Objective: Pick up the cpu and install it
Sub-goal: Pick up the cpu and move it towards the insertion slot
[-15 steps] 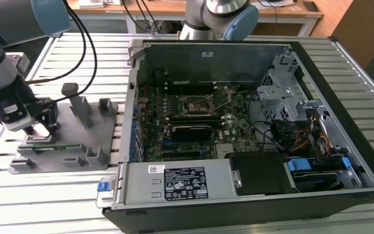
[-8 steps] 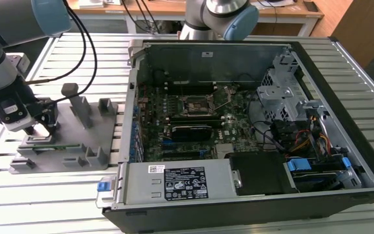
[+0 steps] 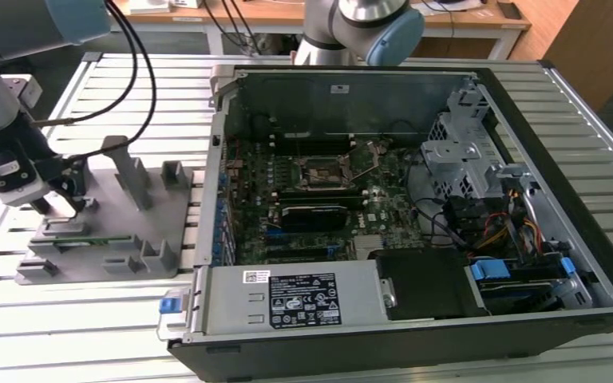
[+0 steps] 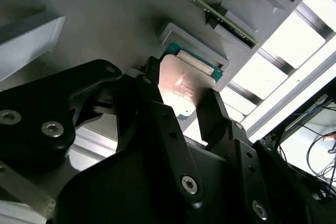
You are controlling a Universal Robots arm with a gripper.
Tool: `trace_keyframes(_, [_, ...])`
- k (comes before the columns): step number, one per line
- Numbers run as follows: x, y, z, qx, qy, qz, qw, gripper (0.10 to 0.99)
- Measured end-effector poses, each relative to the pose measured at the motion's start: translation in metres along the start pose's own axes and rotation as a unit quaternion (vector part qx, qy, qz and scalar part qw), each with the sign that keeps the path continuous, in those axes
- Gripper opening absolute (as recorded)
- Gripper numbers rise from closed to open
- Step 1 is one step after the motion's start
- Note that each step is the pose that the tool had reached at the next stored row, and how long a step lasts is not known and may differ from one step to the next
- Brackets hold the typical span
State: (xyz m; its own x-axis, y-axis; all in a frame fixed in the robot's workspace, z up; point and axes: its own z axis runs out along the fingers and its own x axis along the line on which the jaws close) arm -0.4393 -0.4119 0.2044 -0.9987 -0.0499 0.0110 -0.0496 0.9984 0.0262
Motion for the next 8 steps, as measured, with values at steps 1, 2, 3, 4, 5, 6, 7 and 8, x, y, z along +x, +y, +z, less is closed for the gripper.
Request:
trace_keyframes(1, [0.0, 0.0001, -0.0025, 0.0, 0.0, 0.0, 1.0, 0.525])
trace_keyframes(2, [0.0001, 0.0001, -0.0049, 0.0, 0.0, 0.0, 1.0, 0.525])
trace_keyframes(3, [0.0001, 0.0002, -0.0074, 0.0, 0.0, 0.0, 1.0, 0.525])
trace_keyframes(4, [0.0001, 0.0002, -0.01, 0.0, 0.0, 0.0, 1.0, 0.525])
trace_keyframes(5, [0.0001, 0.0003, -0.0125, 0.0, 0.0, 0.0, 1.0, 0.525])
trace_keyframes(6, [0.0001, 0.0004, -0.0152, 0.0, 0.0, 0.0, 1.0, 0.525])
trace_keyframes(7, [0.0002, 0.0004, -0.0179, 0.0001, 0.0001, 0.0, 1.0, 0.525])
trace_keyframes(8, [0.0002, 0.0005, -0.0194, 0.0, 0.0001, 0.0, 1.0, 0.525])
